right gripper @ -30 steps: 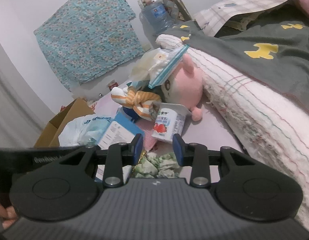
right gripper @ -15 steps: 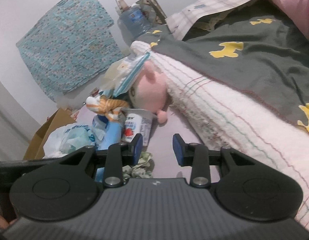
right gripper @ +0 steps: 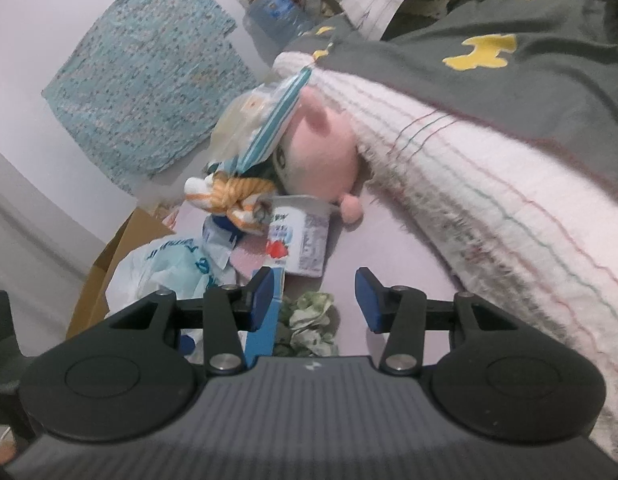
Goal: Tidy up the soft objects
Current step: 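Close the left gripper on the blue bandage box while the right gripper grasps the clear tissue bag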
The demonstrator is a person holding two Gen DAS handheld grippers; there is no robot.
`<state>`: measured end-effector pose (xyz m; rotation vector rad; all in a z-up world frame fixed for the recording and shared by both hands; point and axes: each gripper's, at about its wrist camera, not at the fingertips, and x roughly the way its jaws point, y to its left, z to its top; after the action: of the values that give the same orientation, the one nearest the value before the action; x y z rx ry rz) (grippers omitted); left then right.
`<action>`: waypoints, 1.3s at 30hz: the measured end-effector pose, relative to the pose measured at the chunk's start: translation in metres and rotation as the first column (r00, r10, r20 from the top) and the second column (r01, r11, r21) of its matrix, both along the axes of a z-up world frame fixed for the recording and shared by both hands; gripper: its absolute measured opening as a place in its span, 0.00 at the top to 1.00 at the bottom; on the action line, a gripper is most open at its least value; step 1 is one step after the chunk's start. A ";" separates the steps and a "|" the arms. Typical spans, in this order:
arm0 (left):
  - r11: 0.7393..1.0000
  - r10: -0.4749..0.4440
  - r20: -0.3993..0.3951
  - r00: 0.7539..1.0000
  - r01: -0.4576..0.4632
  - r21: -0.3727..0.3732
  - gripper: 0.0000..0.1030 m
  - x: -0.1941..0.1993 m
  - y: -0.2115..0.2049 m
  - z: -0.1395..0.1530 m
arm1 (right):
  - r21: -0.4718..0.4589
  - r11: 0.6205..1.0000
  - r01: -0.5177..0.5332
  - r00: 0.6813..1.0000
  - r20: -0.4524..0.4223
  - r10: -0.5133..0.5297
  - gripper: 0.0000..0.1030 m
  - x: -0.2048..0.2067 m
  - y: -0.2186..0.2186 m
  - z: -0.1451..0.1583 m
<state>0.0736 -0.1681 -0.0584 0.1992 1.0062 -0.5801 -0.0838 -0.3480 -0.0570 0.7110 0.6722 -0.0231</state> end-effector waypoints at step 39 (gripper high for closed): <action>0.981 0.174 -0.196 0.965 -0.186 -0.045 0.21 -0.003 0.066 -0.038 | 0.026 0.988 -0.150 0.987 -0.044 0.151 0.57 0.009 0.049 -0.001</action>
<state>0.0704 -0.1017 -0.0959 -0.0052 1.1772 -0.4693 -0.0751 -0.2986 -0.0575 0.6811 0.7698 0.1078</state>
